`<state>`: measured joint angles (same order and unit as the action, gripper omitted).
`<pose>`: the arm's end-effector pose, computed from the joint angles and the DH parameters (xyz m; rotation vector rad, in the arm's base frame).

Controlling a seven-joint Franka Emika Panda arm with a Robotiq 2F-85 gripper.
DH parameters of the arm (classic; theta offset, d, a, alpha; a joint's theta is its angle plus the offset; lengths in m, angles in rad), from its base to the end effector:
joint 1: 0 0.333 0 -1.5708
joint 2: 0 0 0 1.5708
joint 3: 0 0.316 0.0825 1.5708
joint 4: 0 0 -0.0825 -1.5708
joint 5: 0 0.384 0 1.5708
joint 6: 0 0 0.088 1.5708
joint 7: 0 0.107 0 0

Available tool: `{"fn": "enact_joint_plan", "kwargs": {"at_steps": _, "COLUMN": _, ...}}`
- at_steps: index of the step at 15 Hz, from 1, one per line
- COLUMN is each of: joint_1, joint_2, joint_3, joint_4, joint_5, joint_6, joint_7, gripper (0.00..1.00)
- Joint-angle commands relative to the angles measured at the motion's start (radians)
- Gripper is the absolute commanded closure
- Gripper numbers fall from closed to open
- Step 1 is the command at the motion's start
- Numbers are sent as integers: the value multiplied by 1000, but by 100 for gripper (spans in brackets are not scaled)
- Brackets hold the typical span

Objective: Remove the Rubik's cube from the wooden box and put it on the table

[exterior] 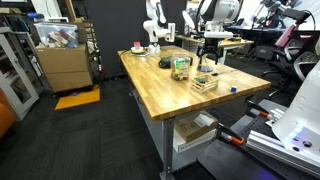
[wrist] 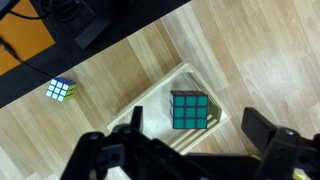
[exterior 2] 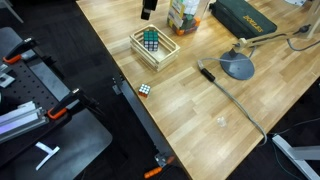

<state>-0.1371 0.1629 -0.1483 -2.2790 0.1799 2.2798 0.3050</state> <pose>0.4934 -0.1408 0.2721 -2.8373 1.0656 0.2422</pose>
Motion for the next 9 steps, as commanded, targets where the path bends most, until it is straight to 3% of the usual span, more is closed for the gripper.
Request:
{"fn": "enact_joint_plan", "kwargs": {"at_steps": 1, "joint_1": -3, "joint_2": 101, "joint_3": 3, "joint_4": 63, "joint_5": 89, "joint_6": 23, "joint_7": 51, "gripper": 0}}
{"fn": "enact_joint_plan", "kwargs": {"at_steps": 9, "joint_1": 13, "joint_2": 361, "joint_3": -13, "joint_4": 208, "joint_5": 100, "joint_6": 110, "joint_7": 164, "gripper": 0}}
